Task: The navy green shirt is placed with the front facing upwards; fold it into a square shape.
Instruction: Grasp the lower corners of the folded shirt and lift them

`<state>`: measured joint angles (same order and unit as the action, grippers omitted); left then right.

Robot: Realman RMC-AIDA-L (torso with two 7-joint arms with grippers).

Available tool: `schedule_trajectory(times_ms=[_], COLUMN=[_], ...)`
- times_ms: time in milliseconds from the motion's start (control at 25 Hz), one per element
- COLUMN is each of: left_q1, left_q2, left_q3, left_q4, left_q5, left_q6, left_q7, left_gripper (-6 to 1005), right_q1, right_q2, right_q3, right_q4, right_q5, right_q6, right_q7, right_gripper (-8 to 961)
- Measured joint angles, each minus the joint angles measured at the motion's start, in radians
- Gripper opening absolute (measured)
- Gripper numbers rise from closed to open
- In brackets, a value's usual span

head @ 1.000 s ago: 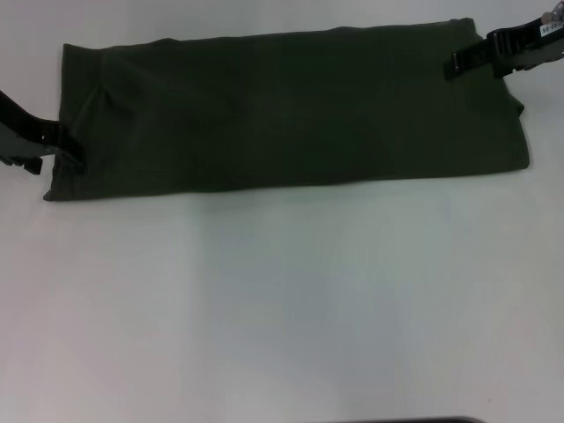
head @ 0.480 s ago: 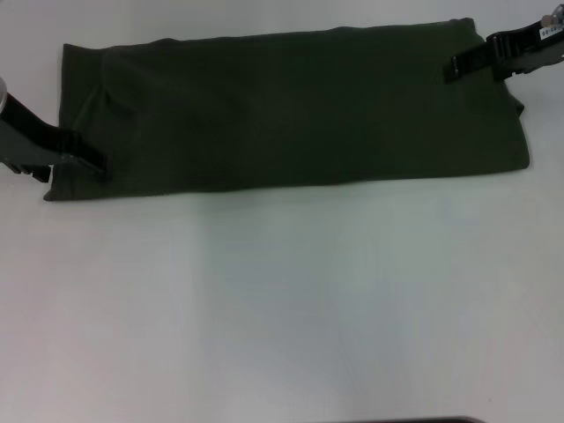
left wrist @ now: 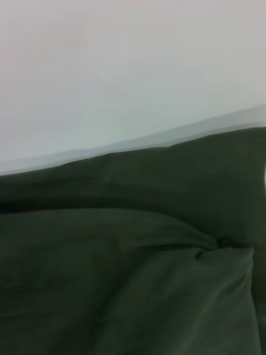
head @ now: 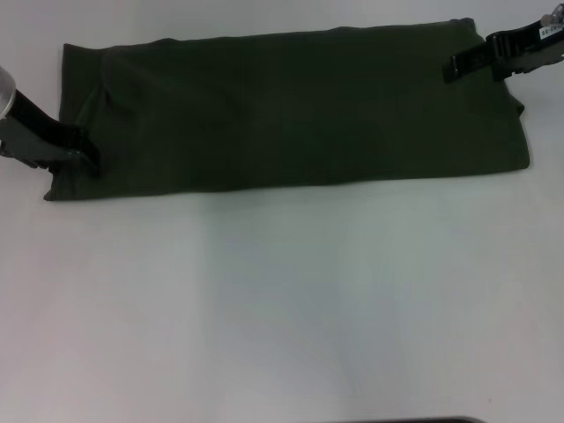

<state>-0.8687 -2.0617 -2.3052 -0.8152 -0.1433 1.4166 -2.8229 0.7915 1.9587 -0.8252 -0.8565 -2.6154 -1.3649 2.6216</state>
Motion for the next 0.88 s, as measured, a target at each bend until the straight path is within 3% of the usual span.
schedule_trajectory(times_ms=[520, 880], left_q1=[-0.007, 0.001], left_q2=[0.004, 0.012], left_q3=[0.007, 0.005], left_q4=[0.003, -0.008], left_q5=[0.001, 0.001], left_q6=[0.0, 0.023], left_q7=[-0.003, -0.002], left_gripper=[146, 5], right_q1=[0.002, 0.002], right_q2=[-0.002, -0.002], right_q3=[0.008, 0.009], right_q4=[-0.001, -0.001], right_q5=[0.0, 0.0], right_q6=[-0.001, -0.003], right_q7=[0.0, 0.0], right_gripper=[934, 934])
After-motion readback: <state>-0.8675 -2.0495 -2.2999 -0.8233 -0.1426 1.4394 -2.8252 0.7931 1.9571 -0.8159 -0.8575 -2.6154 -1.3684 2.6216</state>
